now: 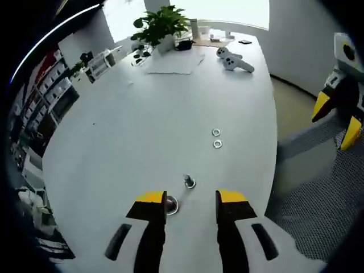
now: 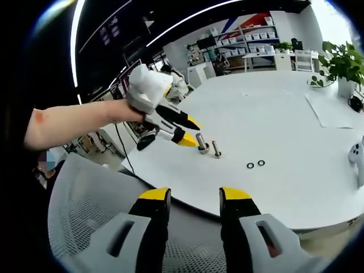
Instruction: Place the washer onto the threaded stud by aligning its center hole with the stud, sliding it down to the base, and recovering from edge contact or off-axis alignment until the washer reaches the visible bottom stop.
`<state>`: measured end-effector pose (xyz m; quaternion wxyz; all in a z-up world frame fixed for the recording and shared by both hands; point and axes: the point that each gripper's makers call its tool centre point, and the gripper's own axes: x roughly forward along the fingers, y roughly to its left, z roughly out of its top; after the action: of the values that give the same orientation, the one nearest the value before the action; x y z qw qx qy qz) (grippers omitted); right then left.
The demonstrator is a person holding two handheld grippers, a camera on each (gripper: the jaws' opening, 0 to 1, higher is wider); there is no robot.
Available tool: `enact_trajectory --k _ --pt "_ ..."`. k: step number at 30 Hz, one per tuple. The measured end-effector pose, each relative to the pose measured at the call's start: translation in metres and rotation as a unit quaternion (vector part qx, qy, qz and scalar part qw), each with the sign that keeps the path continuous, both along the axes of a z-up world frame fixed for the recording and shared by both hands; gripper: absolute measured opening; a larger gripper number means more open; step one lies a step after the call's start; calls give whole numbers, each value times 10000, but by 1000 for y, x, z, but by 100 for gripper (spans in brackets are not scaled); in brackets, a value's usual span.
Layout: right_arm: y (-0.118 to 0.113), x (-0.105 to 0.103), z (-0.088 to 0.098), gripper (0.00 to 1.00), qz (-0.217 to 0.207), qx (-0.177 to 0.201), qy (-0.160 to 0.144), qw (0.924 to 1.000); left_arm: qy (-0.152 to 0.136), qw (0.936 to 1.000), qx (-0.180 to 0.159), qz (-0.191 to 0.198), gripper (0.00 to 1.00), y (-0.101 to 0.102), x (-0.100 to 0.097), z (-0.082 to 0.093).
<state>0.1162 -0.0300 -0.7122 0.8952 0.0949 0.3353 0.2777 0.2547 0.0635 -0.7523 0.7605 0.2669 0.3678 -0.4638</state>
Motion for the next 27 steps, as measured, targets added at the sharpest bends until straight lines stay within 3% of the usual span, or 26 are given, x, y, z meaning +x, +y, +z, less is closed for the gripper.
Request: enact_trajectory --k 5,8,12,16,21,25,27 --pt "1 -1 0 37 29 4 28 10000 -159 9988 -325 316 34 29 -18 31" --pt "1 0 2 37 9 59 -19 10000 -99 9955 -633 705 38 44 -28 49" --pt "2 -1 1 37 56 34 8 10000 -248 9916 -868 926 40 64 -41 73" --pt "3 -2 0 37 98 21 26 9999 -400 9784 -1338 1525 40 86 -52 97" --pt "3 -3 0 37 110 18 33 9999 -557 9540 -1864 2281 40 111 -68 111" --pt "5 -6 -1 37 157 45 113 9998 -879 9382 -1748 2853 41 136 -81 114" --pt "7 -7 0 37 195 72 108 9997 -923 9298 -1858 3041 40 140 -88 114"
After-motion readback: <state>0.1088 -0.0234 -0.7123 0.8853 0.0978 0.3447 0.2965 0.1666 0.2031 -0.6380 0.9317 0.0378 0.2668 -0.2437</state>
